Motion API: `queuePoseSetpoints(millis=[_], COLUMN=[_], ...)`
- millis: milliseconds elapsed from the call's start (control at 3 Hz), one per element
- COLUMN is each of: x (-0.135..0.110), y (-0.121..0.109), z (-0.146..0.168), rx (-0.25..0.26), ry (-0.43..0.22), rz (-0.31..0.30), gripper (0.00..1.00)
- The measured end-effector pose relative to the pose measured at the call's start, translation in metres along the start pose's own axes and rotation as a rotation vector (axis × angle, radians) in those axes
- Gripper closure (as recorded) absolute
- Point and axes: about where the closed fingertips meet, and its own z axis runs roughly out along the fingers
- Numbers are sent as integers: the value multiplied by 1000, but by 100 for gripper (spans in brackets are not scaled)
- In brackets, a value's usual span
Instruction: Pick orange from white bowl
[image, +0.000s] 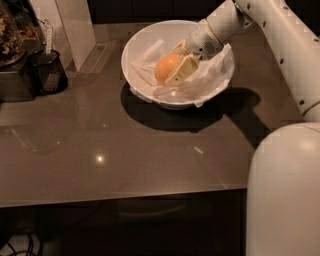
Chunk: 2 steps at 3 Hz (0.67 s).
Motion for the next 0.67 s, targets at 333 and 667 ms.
queuePoseSetpoints(millis=[333, 667], x=[-21, -33], y=[13, 26], z=[-35, -59], rx=[52, 79], ry=[-95, -168], rz=[-54, -90], gripper=[100, 100])
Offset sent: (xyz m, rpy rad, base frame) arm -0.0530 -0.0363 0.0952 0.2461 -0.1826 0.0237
